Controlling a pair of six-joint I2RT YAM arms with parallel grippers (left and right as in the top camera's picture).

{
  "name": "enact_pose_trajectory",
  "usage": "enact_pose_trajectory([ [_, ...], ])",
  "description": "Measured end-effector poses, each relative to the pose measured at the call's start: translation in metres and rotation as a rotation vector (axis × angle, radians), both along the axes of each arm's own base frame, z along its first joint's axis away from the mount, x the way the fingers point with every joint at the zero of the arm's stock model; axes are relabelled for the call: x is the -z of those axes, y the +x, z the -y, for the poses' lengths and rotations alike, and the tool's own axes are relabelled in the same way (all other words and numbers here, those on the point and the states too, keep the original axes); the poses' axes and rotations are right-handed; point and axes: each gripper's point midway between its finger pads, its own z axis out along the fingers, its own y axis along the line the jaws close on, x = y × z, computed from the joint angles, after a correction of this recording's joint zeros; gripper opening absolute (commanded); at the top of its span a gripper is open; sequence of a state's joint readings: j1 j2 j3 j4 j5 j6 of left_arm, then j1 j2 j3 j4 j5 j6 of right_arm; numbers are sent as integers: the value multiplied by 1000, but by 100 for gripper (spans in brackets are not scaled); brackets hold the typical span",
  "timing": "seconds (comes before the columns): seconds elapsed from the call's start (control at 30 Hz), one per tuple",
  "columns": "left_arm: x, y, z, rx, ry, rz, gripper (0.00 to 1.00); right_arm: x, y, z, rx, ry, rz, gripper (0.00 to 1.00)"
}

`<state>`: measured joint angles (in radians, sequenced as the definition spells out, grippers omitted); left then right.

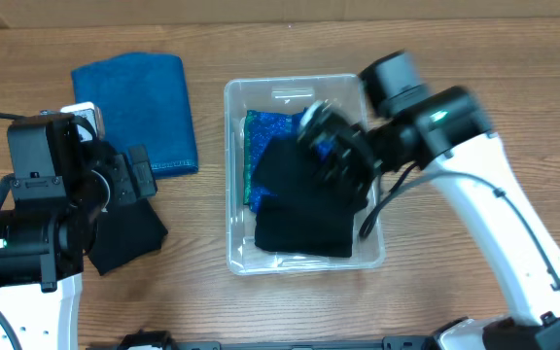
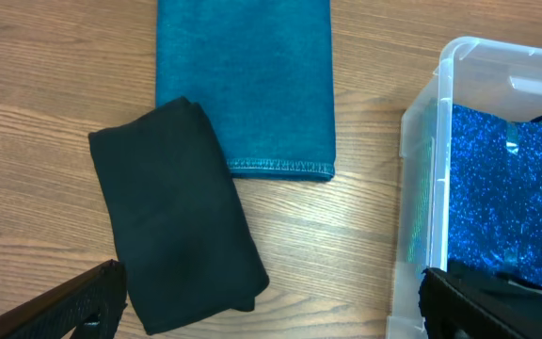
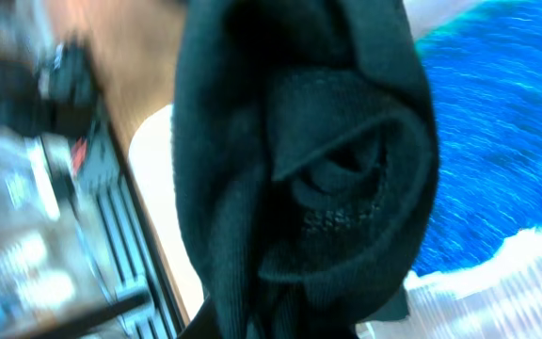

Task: Pack container
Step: 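Press and flatten the black cloth inside the container with right gripper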

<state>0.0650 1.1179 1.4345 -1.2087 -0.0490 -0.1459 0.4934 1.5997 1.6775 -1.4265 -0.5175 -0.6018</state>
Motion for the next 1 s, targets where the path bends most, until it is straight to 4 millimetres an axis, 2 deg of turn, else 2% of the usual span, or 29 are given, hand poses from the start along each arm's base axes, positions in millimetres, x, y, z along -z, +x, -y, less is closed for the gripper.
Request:
enact_pose_trajectory([
  [0.07,0,0,0,0,0,0,100,18,-32,-24,-197,-69,37,4],
  [0.1,0,0,0,0,0,0,100,28,-37,-28,-238,-95,33,4],
  [0.13,0,0,0,0,0,0,100,37,-38,-30,-255,-113,24,4],
  [0.17,0,0,0,0,0,0,100,57,-37,-30,-272,-153,-9,4],
  [0.23,0,0,0,0,0,0,100,81,-35,-29,-281,-203,-59,4],
  [0.37,0,0,0,0,0,0,100,102,-39,-23,-291,-262,-135,6],
  [0.4,0,0,0,0,0,0,100,103,-41,-22,-292,-270,-147,93],
  [0.43,0,0,0,0,0,0,100,103,-42,-21,-292,-272,-149,100],
  [0.5,0,0,0,0,0,0,100,103,-40,-21,-290,-273,-142,100],
  [0.57,0,0,0,0,0,-1,100,105,-27,-26,-254,-271,-94,100],
  [0.67,1,-1,0,0,0,-8,100,113,17,-22,-70,-366,52,100],
  [0.73,2,-2,0,0,-1,-11,100,113,50,-2,141,-493,160,100],
  [0.77,2,-2,0,0,-1,-11,100,112,58,5,201,-526,189,100],
  [0.83,2,-2,0,0,-1,-11,100,103,68,14,291,-555,238,100],
  [0.87,2,-2,0,0,-1,-11,100,91,64,17,315,-539,245,100],
  [0.9,2,-2,0,0,-1,-11,100,70,49,19,320,-484,232,100],
  [0.93,2,-2,0,0,-1,-11,100,56,30,16,299,-422,182,90],
  [0.97,2,-2,0,0,-1,-11,100,44,6,15,263,-371,108,4],
  [1.0,2,-2,0,0,-1,-11,100,37,-8,13,247,-331,60,4],
])
